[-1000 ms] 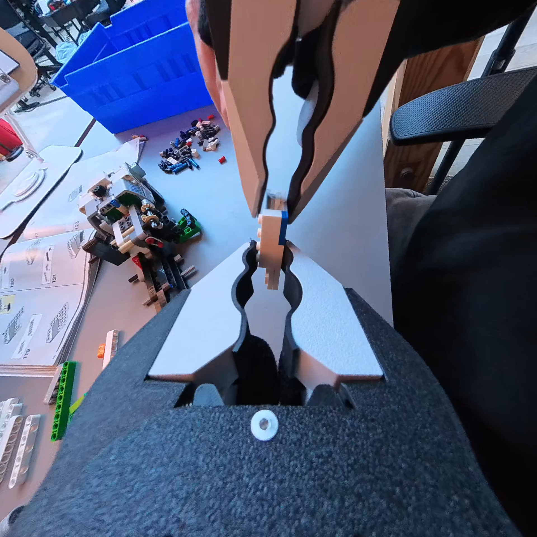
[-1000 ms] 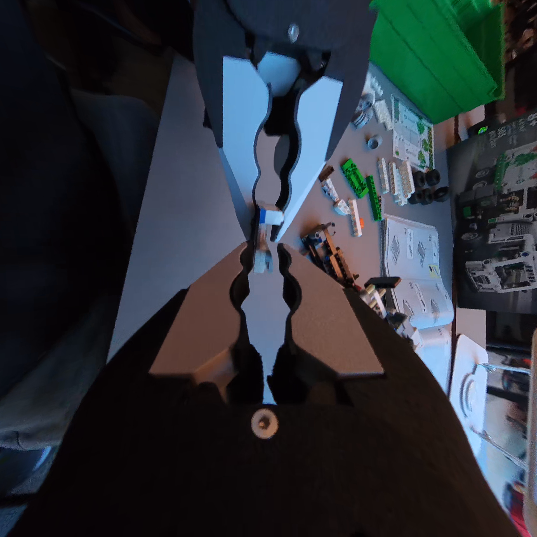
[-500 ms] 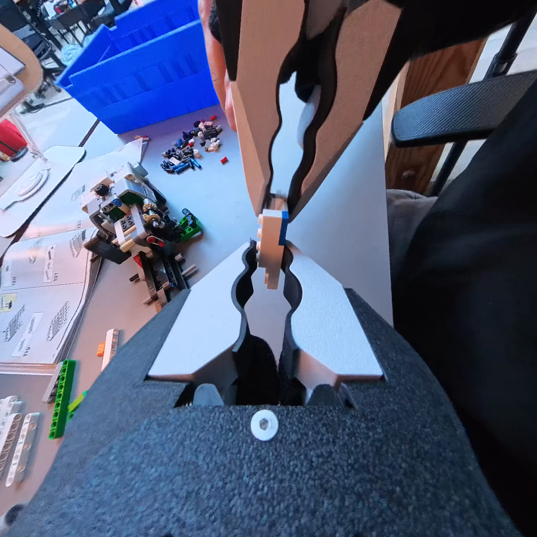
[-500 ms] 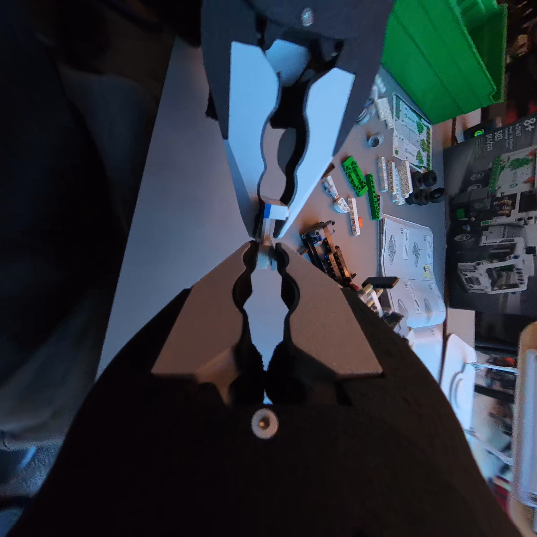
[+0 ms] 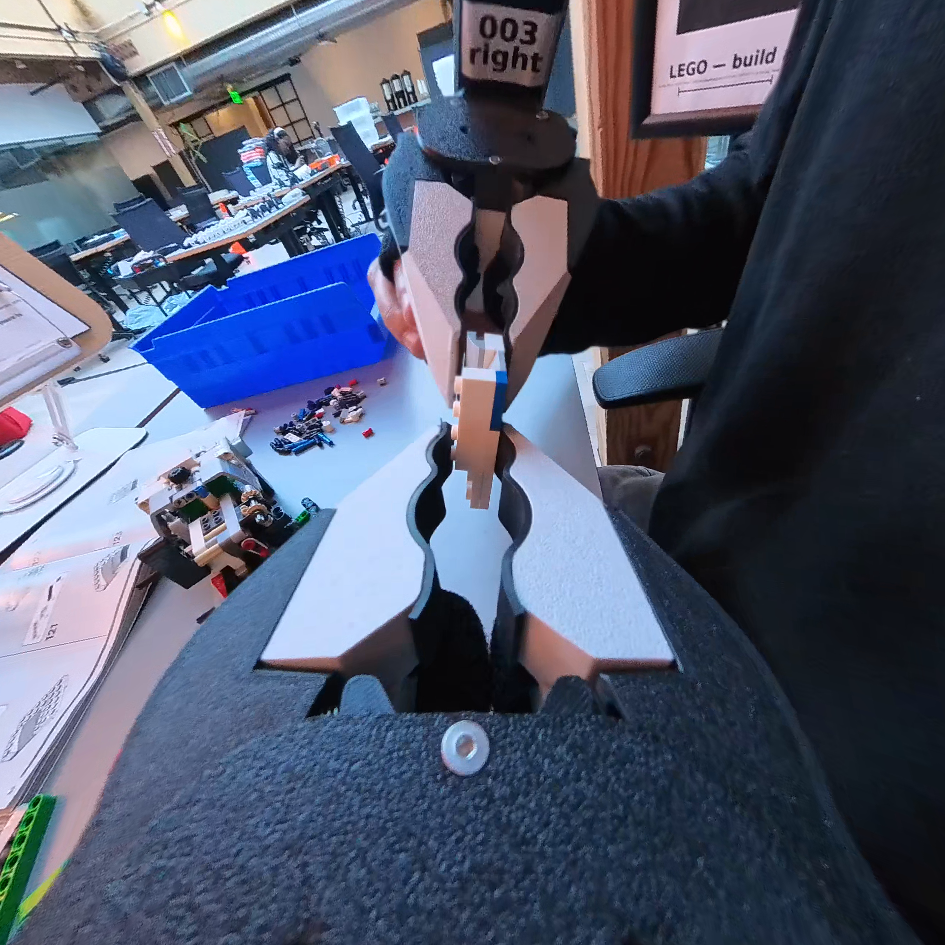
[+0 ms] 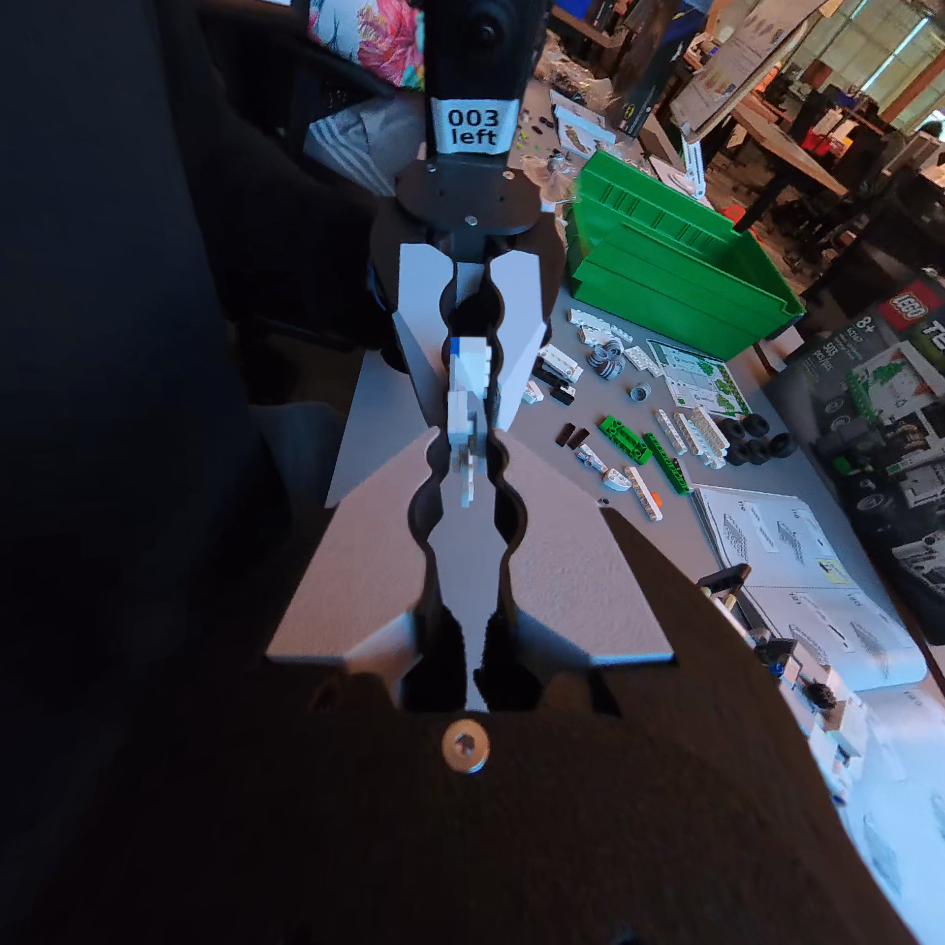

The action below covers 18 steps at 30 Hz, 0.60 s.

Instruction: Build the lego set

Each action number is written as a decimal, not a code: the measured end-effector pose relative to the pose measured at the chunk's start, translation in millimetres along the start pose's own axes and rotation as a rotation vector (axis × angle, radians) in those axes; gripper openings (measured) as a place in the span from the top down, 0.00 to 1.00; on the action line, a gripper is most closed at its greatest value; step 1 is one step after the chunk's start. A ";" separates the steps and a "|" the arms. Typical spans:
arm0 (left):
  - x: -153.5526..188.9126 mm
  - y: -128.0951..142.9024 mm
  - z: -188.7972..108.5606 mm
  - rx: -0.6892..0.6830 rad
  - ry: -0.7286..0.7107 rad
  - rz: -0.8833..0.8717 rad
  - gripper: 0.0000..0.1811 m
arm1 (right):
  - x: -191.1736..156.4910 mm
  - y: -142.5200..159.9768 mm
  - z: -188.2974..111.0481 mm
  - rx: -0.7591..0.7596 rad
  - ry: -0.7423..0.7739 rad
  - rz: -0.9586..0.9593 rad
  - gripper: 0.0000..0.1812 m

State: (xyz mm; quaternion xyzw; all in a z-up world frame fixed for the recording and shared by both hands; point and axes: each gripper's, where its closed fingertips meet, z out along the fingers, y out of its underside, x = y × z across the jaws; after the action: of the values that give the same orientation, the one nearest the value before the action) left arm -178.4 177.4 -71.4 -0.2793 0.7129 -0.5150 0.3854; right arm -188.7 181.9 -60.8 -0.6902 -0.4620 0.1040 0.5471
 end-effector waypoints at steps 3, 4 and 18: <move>2.4 2.9 1.3 -0.022 0.016 0.011 0.92 | -3.3 3.3 0.0 -0.039 -0.031 -0.023 0.93; 3.1 3.9 1.9 -0.027 0.020 0.012 0.92 | -4.0 4.2 -0.2 -0.047 -0.041 -0.027 0.93; -19.6 41.5 4.2 -0.333 -0.124 0.184 0.93 | 6.4 33.9 0.8 -0.300 0.077 -0.092 0.83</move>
State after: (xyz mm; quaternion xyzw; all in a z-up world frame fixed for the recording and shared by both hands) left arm -164.2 203.9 -106.4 -0.3039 0.7856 -0.3344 0.4227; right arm -167.9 188.0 -87.6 -0.7458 -0.4821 -0.0182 0.4593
